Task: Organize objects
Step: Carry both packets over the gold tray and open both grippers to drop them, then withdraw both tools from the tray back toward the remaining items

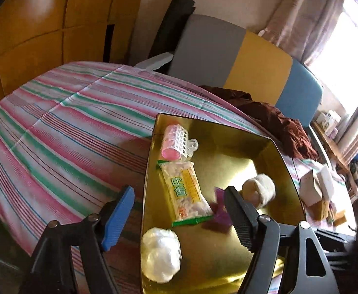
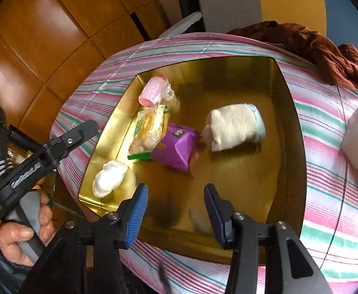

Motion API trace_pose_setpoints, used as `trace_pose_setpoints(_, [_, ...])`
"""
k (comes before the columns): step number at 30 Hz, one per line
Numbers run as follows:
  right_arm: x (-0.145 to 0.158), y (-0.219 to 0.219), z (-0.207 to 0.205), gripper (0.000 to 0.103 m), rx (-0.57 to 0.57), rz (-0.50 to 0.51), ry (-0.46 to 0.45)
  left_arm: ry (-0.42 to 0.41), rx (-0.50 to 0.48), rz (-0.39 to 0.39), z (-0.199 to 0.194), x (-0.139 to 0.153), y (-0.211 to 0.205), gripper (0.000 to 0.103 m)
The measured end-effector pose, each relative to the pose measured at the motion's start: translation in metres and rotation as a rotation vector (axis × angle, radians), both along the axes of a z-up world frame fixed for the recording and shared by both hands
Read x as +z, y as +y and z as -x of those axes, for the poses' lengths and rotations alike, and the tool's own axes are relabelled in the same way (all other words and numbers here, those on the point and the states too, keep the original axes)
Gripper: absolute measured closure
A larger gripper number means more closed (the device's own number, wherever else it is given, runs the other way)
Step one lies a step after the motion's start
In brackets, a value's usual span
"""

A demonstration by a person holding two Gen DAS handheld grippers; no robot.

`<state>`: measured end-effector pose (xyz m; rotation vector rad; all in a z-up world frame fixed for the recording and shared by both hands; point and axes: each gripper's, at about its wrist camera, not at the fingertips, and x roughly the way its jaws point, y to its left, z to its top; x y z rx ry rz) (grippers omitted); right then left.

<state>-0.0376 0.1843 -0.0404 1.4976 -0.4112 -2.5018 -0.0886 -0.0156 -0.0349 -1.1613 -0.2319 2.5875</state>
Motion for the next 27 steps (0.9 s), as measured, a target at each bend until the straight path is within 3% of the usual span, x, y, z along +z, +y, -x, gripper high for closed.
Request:
trace_pose_setpoints(9, [0.002,0.007,-0.014,0.048,-0.05,-0.042,0.02,0.066,-0.033,0.073,-0.027,0.012,0.015,0.024])
trace_pose_setpoints(18, [0.017,0.017,-0.025,0.048,-0.11,-0.127,0.095,0.148,-0.081,0.139,-0.046,0.025,0.034,0.021])
trace_pose_setpoints(27, [0.021,0.05,-0.037,0.048,-0.191,-0.135,0.107,0.169,-0.146,0.165,-0.057,0.029,0.058,0.021])
